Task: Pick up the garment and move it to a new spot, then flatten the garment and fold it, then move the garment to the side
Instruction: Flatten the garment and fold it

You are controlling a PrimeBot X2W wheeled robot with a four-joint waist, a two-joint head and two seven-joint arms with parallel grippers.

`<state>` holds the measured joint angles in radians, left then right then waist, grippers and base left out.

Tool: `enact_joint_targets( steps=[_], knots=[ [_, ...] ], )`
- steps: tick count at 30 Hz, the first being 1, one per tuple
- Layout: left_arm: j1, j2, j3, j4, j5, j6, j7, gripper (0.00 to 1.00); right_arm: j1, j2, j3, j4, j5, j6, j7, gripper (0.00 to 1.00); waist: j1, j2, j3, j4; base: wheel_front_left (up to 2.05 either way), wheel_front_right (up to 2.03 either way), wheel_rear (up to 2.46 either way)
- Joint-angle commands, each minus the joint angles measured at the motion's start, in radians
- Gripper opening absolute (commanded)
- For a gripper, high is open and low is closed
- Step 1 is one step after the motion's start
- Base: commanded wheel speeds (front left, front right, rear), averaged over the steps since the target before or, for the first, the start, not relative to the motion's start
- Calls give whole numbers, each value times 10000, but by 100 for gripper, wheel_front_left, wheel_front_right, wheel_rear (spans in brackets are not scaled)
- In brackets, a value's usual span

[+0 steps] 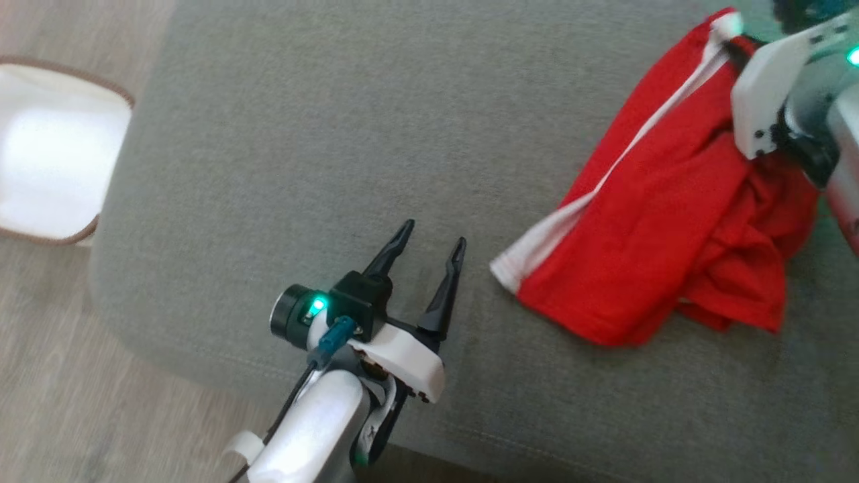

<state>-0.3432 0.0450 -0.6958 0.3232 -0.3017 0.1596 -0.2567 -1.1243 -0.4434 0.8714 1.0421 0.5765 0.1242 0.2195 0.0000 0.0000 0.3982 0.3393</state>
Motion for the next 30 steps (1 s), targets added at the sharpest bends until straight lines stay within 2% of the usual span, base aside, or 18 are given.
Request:
enact_joint_targets(
  steps=[1, 7, 14, 19, 23, 28, 29, 30],
  knots=[
    [-204, 53, 437, -216, 92, 36, -51, 100, -38, -43, -230, -23, 208, 65, -572, 0, 0, 0, -266, -398, 0, 0, 0],
    [-154, 53, 837, -23, 305, -122, -51, 100, 489, 365, -1096, 375, 996, 65, -2224, 0, 0, 0, -973, -1540, 0, 0, 0],
    [117, 53, 1227, 156, 390, -272, -51, 100, 2295, 755, -2029, 293, 2105, 65, -3768, 0, 0, 0, -1668, -2819, 0, 0, 0],
    [235, 53, 1372, 229, 409, -351, -51, 100, 3498, 1019, -2550, 120, 2511, 65, -4482, 0, 0, 0, -1910, -3306, 0, 0, 0],
    [314, 53, 1545, 317, 421, -386, -51, 100, 4611, 1522, -3021, -258, 2633, 65, -4749, 0, 0, 0, -2036, -3611, 0, 0, 0],
    [444, 53, 1744, 472, 427, -404, -51, 100, 5587, 2116, -3684, -841, 2040, 65, -4805, 0, 0, 0, -2231, -3822, 0, 0, 0],
    [468, 53, 1800, 497, 422, -359, -51, 100, 5754, 2220, -3978, -1023, 1871, 65, -4807, 16, 0, 0, -2268, -3835, 0, 0, 0],
    [498, 53, 1858, 518, 408, -312, -51, 100, 5910, 2298, -4272, -1199, 1642, 65, -4808, 39, 0, 0, -2307, -3836, 0, 0, 0]
  ],
)
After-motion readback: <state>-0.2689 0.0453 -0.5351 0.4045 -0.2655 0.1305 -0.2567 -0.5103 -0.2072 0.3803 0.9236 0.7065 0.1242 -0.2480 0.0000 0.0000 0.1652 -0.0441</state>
